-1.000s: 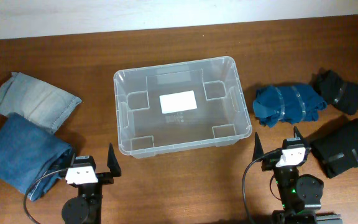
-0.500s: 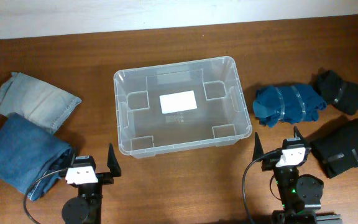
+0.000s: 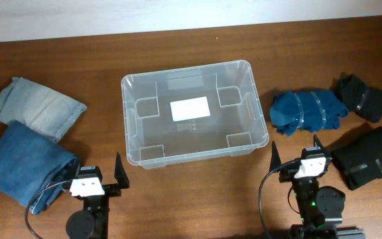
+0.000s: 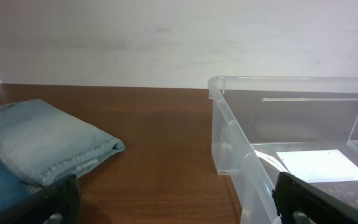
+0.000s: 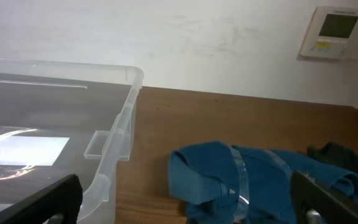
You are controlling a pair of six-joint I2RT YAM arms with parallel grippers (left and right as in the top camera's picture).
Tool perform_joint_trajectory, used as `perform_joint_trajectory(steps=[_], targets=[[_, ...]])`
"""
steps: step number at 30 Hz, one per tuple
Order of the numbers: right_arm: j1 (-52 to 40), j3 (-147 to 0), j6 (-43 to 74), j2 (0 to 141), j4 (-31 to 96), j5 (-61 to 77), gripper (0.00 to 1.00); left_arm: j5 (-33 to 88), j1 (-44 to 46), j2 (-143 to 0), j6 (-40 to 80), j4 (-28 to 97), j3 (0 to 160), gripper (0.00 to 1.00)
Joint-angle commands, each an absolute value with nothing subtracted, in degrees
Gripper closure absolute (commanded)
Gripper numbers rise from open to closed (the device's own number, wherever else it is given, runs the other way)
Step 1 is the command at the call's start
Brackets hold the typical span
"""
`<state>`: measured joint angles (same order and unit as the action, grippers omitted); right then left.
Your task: Pack container
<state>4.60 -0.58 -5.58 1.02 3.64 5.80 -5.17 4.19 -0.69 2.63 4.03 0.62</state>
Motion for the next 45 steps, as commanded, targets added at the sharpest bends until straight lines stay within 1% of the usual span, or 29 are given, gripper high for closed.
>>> perform_joint_trajectory(steps=[1,5,10,14,21,25,29,32,35,38,39,40,41,44,45], targets=[[4.51,-0.32,-4.86,0.8,4.03,5.26,0.01,-5.41,4.45,-0.34,2.15,4.16,0.54,0.01],[4.51,-2.07,2.0,0.84,6.55,1.96,0.02,-4.91,4.45,-0.34,2.22,5.19,1.52,0.01],[4.51,-9.02,2.85,1.89,13.89,1.02,0.01,-4.32,4.45,-1.78,2.46,6.9,6.74,0.01],[4.51,-17.21,4.99,7.86,21.52,-0.67,0.01,-4.56,4.32,-7.97,2.66,10.11,14.0,0.01],[4.51,-33.98,4.99,28.75,32.84,-0.4,0.01,-4.32,3.79,-26.83,2.61,17.69,29.56,0.01],[4.56,-44.84,4.95,42.52,42.87,-0.25,0.01,-3.62,3.79,-36.53,2.61,23.99,37.39,0.01],[4.56,-54.41,4.71,54.92,52.18,-0.3,0.01,-1.69,3.79,-43.99,2.57,29.47,43.48,0.01],[5.17,-59.53,2.13,61.49,57.01,-0.32,0.01,-1.69,3.79,-47.64,2.57,31.75,46.33,0.01],[10.24,-61.95,2.2,64.38,59.11,0.93,0.01,-1.72,3.79,-49.15,2.57,31.81,47.16,0.01],[20.23,-62.06,2.2,64.36,60.71,4.62,0.01,-2.37,3.75,-49.21,2.55,31.77,47.16,0.01],[24.25,-62.06,2.17,64.34,61.17,6.31,0.01,-2.72,3.64,-49.21,2.55,31.77,47.16,0.01],[33.76,-62.04,2.13,64.42,61.93,10.66,0.02,-2.76,3.25,-49.21,2.57,31.73,47.16,0.0],[38.81,-62.04,1.98,64.53,62.26,12.93,0.02,-2.79,3.07,-49.23,2.57,31.73,47.16,0.01],[52.31,-61.91,2.04,65.87,62.39,17.34,0.02,-2.79,2.59,-49.23,2.57,31.44,47.16,0.01],[55.51,-61.8,2.0,66.54,62.35,19.66,0.02,-2.79,2.5,-49.23,2.57,31.31,47.16,0.01]])
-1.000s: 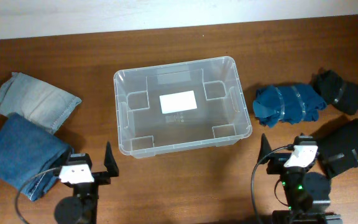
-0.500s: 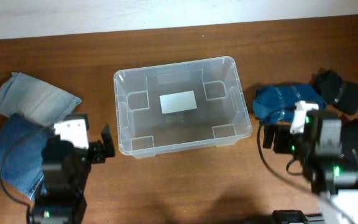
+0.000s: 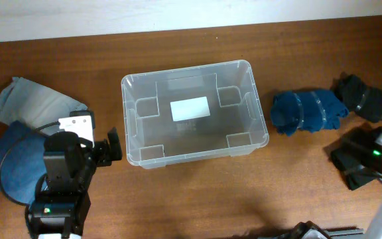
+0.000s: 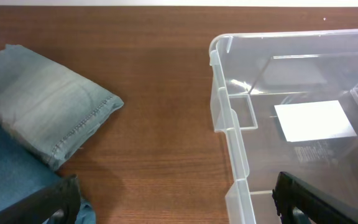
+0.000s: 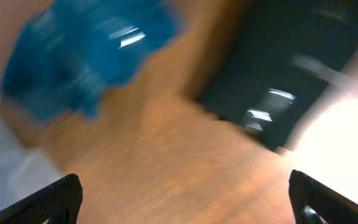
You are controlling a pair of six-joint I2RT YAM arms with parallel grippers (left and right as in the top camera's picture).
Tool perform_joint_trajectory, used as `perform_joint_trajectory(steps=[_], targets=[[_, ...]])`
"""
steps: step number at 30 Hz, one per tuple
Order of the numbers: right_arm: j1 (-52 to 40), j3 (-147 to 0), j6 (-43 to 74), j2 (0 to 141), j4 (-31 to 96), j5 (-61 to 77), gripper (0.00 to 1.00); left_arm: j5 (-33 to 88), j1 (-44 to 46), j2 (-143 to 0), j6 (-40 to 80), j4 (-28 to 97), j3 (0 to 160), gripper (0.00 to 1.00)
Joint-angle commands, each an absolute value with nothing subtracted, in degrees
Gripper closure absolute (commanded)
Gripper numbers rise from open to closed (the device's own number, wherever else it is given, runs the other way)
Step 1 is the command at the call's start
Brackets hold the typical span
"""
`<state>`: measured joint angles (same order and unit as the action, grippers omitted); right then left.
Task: Pack container
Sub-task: 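Reach the right gripper to the black taped garments and grasp them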
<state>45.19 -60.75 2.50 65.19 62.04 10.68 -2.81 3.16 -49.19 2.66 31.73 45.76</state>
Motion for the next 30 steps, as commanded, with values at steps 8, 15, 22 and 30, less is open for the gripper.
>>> perform_joint_trajectory(steps=[8,15,22,30], targets=[[68.64,-61.28,-1.32,76.49,61.58,31.83,0.02,-2.79,2.44,-49.23,2.57,30.92,47.16,0.01],[74.13,-59.92,-1.06,84.12,58.43,31.77,0.01,-2.76,2.44,-49.23,2.57,30.92,47.16,0.0],[75.4,-56.88,-1.74,87.24,50.33,31.46,0.02,-2.79,2.44,-49.23,2.57,31.0,47.16,0.01],[75.42,-51.77,-6.7,90.39,37.58,33.04,0.02,-2.79,2.44,-49.23,2.55,30.92,47.16,0.01]])
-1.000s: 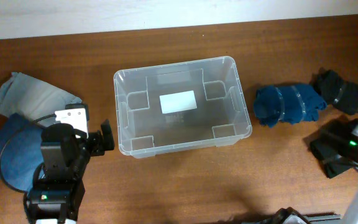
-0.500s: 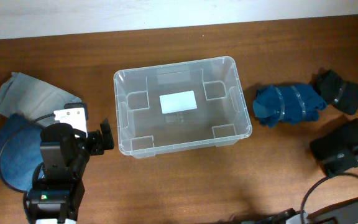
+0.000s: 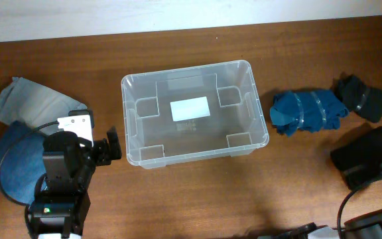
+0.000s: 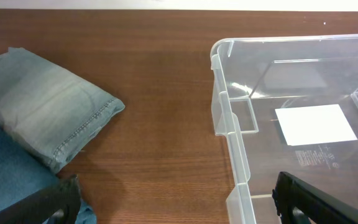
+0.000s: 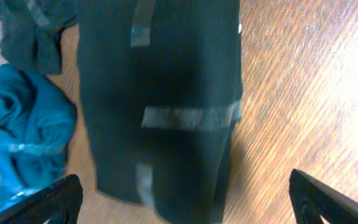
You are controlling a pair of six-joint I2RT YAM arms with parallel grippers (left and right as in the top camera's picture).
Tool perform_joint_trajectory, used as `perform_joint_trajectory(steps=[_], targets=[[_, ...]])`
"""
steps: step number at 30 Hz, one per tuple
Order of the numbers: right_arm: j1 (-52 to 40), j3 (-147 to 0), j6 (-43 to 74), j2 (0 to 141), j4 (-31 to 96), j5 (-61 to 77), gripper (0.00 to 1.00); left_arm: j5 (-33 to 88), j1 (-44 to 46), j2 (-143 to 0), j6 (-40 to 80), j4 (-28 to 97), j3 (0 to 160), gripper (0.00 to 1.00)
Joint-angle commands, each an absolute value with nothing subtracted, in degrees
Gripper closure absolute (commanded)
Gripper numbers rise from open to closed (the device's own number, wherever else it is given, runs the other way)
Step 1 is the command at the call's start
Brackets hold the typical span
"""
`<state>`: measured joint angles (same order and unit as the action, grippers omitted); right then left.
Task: Pack container
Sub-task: 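Reach the right gripper to the black taped garments and grasp them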
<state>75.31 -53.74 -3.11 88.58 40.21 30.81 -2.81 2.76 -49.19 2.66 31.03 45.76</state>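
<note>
The clear plastic container (image 3: pixel 194 156) stands mid-table, holding only a white label. A light denim bundle (image 3: pixel 35 106) and a dark blue denim bundle (image 3: pixel 8 166) lie to its left. On its right are a blue taped bundle (image 3: pixel 308 111), a small black bundle (image 3: pixel 362 97) and a large black taped bundle (image 3: pixel 367 156). My left gripper (image 4: pixel 176 205) is open above bare wood, between the light denim (image 4: pixel 48 115) and the container wall (image 4: pixel 229 143). My right gripper (image 5: pixel 179 208) is open, looking down on the large black bundle (image 5: pixel 160 93), its fingers on either side of the bundle's near end.
The right wrist view also shows the blue bundle (image 5: pixel 23 130) and the small black bundle (image 5: pixel 30 31) to the left of the large one. The right arm sits at the table's far right edge, mostly outside the overhead view.
The right wrist view was blurred over the blue and black bundles; now it is sharp and centred on the large black bundle. The left arm has barely shifted.
Both arms first sat low at the front edge, grippers open, facing the container. Then the left arm stood higher and further left beside the denim, and the right arm was at the far right. Now the right gripper hangs open over the large black bundle.
</note>
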Motion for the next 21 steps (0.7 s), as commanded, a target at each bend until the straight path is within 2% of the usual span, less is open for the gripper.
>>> perform_joint_trajectory(steps=[1,15,17,18,19,20,21], targets=[[75.42,-51.22,-6.68,91.18,36.29,33.52,0.02,-2.81,2.44,-49.23,2.55,30.92,47.16,0.01],[75.4,-49.95,-7.09,108.12,23.46,48.31,0.02,-2.83,2.44,-49.28,2.55,30.46,47.16,0.01],[75.4,-49.95,-7.09,109.97,22.87,49.76,0.13,-2.83,2.44,-49.28,2.55,30.41,47.16,0.01],[75.4,-49.95,-7.09,110.69,22.87,49.74,0.24,-2.83,2.44,-49.3,2.55,30.41,47.16,0.01],[75.4,-49.95,-7.09,111.22,22.87,49.74,0.41,-2.83,2.44,-49.3,2.55,30.44,47.16,0.01],[75.4,-49.95,-7.09,111.66,22.85,49.71,0.54,-2.83,2.44,-49.3,2.55,30.44,47.16,0.0],[75.4,-49.95,-7.07,111.85,22.83,49.74,0.6,-2.83,2.44,-49.28,2.55,30.44,47.16,0.01]])
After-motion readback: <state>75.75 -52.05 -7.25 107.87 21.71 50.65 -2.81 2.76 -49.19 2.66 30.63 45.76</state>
